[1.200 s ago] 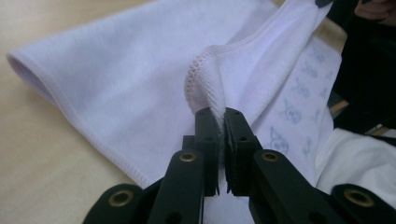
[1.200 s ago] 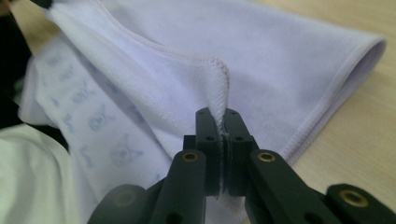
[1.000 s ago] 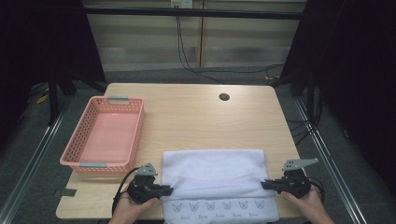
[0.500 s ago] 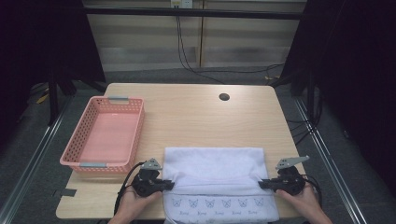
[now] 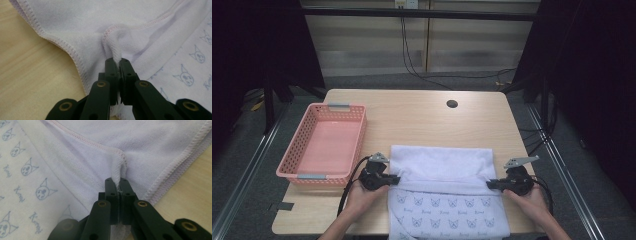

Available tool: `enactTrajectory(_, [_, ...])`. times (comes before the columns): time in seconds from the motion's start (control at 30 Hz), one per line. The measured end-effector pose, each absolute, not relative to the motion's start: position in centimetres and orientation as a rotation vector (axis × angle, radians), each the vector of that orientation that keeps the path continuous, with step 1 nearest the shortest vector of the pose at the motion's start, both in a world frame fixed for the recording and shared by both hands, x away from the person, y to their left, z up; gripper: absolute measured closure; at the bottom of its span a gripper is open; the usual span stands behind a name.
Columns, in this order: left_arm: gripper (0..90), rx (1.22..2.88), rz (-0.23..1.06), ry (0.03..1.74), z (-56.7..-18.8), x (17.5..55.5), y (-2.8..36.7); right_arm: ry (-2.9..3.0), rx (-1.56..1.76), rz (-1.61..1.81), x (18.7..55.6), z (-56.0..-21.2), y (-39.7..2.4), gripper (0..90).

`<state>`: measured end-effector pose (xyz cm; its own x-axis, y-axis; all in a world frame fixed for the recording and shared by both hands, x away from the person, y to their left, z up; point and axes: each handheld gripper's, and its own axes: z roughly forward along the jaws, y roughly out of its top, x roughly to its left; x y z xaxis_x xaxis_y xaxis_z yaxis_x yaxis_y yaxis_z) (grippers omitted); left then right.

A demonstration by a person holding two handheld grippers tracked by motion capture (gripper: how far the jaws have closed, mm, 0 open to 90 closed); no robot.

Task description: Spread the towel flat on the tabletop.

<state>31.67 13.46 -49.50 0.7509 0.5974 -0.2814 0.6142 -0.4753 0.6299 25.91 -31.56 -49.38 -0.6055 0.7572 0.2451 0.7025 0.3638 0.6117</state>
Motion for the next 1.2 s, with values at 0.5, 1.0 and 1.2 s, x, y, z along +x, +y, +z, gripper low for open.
enactTrajectory(0.5, [86.7,2.199,0.056,0.962,-49.5,36.0,12.3,2.448,1.393,1.065,30.0,-49.6,-31.9,88.2])
enactTrajectory(1.0, [86.7,2.197,0.13,1.033,-49.4,41.3,11.6,2.388,1.428,1.041,35.3,-49.8,-31.8,88.2])
enactTrajectory(1.2, [86.6,2.182,0.145,1.05,-49.6,43.1,11.6,2.371,1.45,1.026,37.7,-49.8,-31.6,88.2])
